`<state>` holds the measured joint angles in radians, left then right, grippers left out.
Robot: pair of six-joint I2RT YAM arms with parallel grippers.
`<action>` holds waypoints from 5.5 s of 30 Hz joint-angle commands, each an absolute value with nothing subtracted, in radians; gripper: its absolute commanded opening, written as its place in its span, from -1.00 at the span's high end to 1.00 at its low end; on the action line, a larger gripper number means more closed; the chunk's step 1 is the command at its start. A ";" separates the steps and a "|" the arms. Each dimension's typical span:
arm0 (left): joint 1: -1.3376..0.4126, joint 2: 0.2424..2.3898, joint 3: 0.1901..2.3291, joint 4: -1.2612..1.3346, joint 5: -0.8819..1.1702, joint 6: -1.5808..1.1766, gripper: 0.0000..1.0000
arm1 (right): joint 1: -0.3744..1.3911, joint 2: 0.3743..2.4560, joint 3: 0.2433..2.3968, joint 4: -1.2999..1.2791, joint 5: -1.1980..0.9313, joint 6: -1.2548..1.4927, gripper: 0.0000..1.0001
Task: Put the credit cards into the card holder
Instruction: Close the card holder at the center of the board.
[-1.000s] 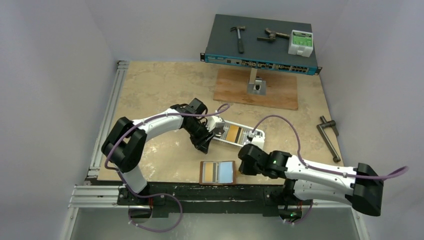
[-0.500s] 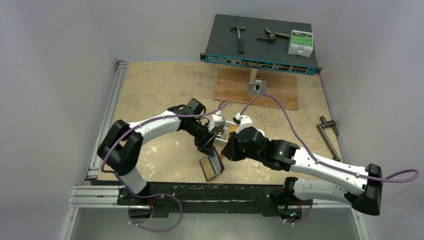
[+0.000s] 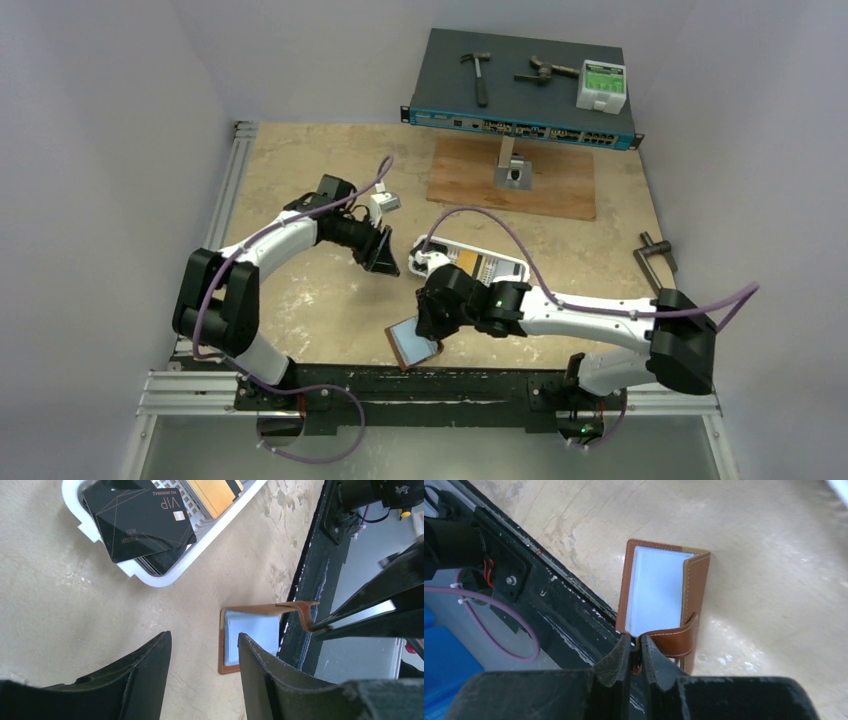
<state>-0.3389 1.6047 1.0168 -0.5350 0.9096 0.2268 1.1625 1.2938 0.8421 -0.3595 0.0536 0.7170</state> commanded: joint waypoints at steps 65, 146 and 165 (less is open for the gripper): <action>-0.869 1.339 0.786 -0.335 0.298 0.700 0.09 | 1.029 1.116 0.538 -0.285 -0.028 0.862 -0.59; -0.111 1.174 1.222 -1.160 0.793 0.427 0.02 | 1.479 1.513 1.223 -0.768 0.818 0.402 1.00; -0.078 1.025 1.114 -1.098 0.697 0.313 -0.10 | 1.723 2.001 1.300 -0.816 0.971 0.498 0.31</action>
<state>-0.0853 1.0435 1.1385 -1.1149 0.7063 0.3340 1.7077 2.0350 1.3098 -0.9466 1.0302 0.5274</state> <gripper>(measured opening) 0.539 0.287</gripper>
